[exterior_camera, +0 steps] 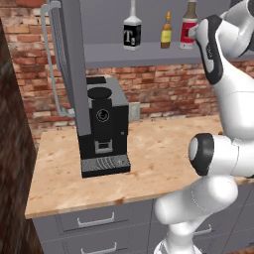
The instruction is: Pick the syrup bottle and honey bottle from the cabinet and place them next to the mug.
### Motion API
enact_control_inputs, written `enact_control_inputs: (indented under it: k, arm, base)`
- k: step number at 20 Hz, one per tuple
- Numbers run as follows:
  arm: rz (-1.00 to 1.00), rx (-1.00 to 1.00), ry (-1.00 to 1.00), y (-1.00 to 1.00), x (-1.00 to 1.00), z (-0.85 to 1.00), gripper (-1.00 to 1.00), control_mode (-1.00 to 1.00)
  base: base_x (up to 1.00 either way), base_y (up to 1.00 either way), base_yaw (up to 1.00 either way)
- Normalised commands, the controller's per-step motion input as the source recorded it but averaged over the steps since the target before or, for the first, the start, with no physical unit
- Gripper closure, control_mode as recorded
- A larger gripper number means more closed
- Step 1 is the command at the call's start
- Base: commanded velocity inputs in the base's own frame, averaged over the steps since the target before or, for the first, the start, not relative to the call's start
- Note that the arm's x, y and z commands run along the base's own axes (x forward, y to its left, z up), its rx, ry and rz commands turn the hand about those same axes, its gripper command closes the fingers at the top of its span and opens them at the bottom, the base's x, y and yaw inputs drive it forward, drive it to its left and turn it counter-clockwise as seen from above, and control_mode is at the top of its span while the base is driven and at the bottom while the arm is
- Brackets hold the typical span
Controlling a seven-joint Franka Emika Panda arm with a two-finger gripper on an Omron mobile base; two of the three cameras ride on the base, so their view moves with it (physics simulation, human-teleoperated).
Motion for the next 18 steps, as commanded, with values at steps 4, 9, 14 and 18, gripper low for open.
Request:
enact_control_inputs:
  k: [4,9,14,18]
  arm:
    - [0.05,0.00,0.00,0.00,0.29,0.00,-1.00,-1.00]
    - [0.06,0.00,0.00,0.00,0.38,0.00,-1.00,-1.00]
    - [0.02,0.00,0.00,0.00,0.32,0.00,-1.00,-1.00]
    - [0.00,0.00,0.03,0.00,0.24,-0.02,-1.00,-1.00]
  base:
    - [0.00,0.00,0.00]
    - [0.00,0.00,0.00]
    - [0.00,0.00,0.00]
    - [0.00,0.00,0.00]
